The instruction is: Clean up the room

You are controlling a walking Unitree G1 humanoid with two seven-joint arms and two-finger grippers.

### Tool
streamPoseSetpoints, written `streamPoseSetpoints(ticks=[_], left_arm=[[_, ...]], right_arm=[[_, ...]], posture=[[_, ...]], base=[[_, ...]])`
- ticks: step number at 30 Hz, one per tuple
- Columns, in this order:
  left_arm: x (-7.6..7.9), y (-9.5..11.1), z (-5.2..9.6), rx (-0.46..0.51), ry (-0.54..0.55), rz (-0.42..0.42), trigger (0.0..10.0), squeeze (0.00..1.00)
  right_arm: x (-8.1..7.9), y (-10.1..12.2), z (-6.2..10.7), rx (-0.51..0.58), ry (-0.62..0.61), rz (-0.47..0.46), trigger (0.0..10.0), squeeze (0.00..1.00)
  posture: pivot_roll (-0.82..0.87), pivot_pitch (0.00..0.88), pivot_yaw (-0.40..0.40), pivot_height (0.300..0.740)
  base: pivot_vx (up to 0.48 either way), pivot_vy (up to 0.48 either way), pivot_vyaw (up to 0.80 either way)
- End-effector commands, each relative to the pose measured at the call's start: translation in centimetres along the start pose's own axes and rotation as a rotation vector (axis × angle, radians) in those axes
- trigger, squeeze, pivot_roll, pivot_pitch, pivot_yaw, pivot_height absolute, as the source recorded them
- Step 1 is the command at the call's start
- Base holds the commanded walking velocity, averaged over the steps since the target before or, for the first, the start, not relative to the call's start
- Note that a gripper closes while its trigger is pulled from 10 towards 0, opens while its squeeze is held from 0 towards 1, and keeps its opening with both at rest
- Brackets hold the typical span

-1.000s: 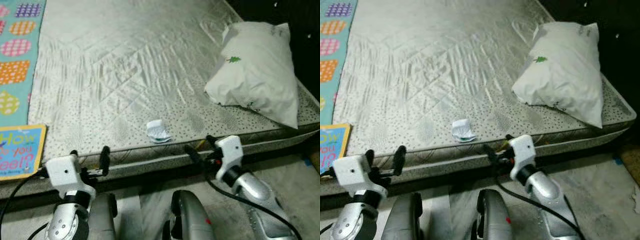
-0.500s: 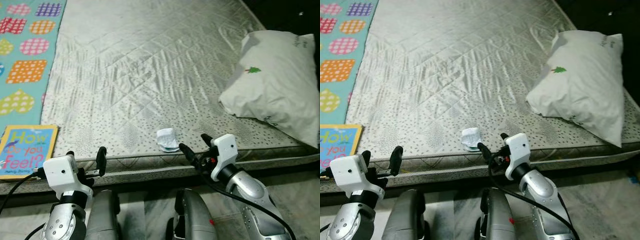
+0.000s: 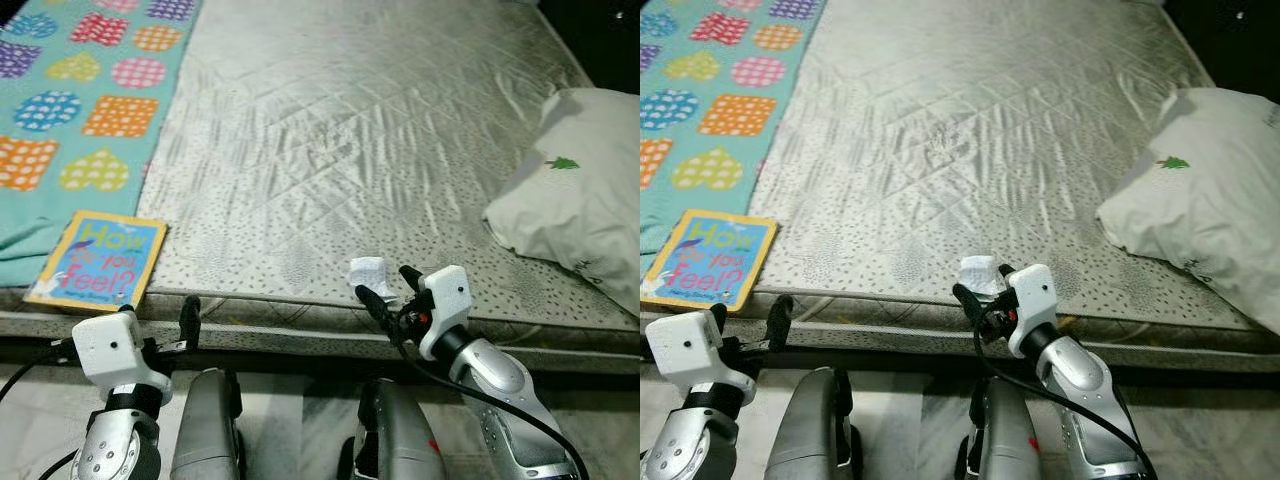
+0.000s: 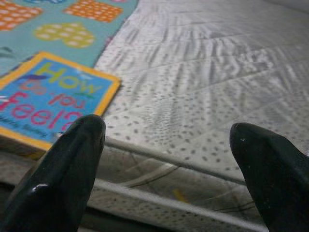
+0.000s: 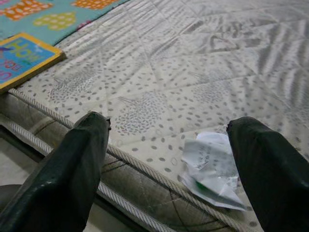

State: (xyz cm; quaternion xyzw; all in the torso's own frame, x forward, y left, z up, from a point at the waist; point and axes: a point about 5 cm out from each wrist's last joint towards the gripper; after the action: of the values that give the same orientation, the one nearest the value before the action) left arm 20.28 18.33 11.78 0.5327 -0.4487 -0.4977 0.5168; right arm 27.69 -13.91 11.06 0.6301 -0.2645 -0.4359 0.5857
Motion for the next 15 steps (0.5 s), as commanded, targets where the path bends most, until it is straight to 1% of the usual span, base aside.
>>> streamPoseSetpoints(ticks=[1,5,7,9,11,14,15], left_arm=[[0.1,-0.3,0.2,-0.023,-0.007,-0.007,10.0,0.00],[0.1,-0.3,0.2,-0.023,-0.008,-0.010,10.0,0.00],[0.1,-0.3,0.3,-0.024,-0.008,-0.010,10.0,0.00],[0.1,-0.2,0.4,-0.024,-0.008,-0.012,10.0,0.00],[0.1,-0.2,0.4,-0.024,-0.008,-0.013,10.0,0.00],[0.1,-0.2,0.6,-0.027,-0.014,-0.016,10.0,0.00],[0.2,-0.2,0.7,-0.034,-0.032,-0.018,10.0,0.00]], right_arm=[[0.8,-0.4,0.3,-0.021,-0.026,-0.012,10.0,0.00],[0.8,-0.4,0.2,-0.023,-0.026,-0.010,10.0,0.00],[0.8,-0.4,0.1,-0.021,-0.023,-0.011,10.0,0.00],[0.7,-0.4,-0.2,-0.019,-0.010,0.006,10.0,0.00],[0.7,-0.4,-0.2,-0.018,-0.008,0.009,10.0,0.00],[0.7,-0.4,-0.8,-0.018,0.003,0.031,10.0,0.00],[0.7,-0.4,-1.2,-0.019,0.006,0.036,10.0,0.00]], posture=[[0.02,0.237,-0.110,0.592],[0.02,0.241,-0.110,0.592],[0.03,0.242,-0.110,0.582],[0.04,0.244,-0.108,0.562],[0.04,0.244,-0.108,0.562],[0.05,0.254,-0.109,0.562],[0.07,0.260,-0.113,0.562]], base=[[0.000,0.000,0.00],[0.000,0.000,0.00],[0.000,0.000,0.00],[0.000,0.000,0.00],[0.000,0.000,0.00],[0.000,0.000,0.00],[0.000,0.000,0.00]])
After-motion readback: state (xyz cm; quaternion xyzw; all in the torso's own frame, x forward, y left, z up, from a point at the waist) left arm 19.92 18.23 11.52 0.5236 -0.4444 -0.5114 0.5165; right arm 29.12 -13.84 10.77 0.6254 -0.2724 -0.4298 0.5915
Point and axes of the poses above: a point about 5 cm out from each wrist's last joint towards the gripper, its own z axis pointing back from the gripper into the wrist, its own y axis along the axis of the wrist's last joint, x = y × z, and after that the axes turned 14 degrees about -z, right-handed
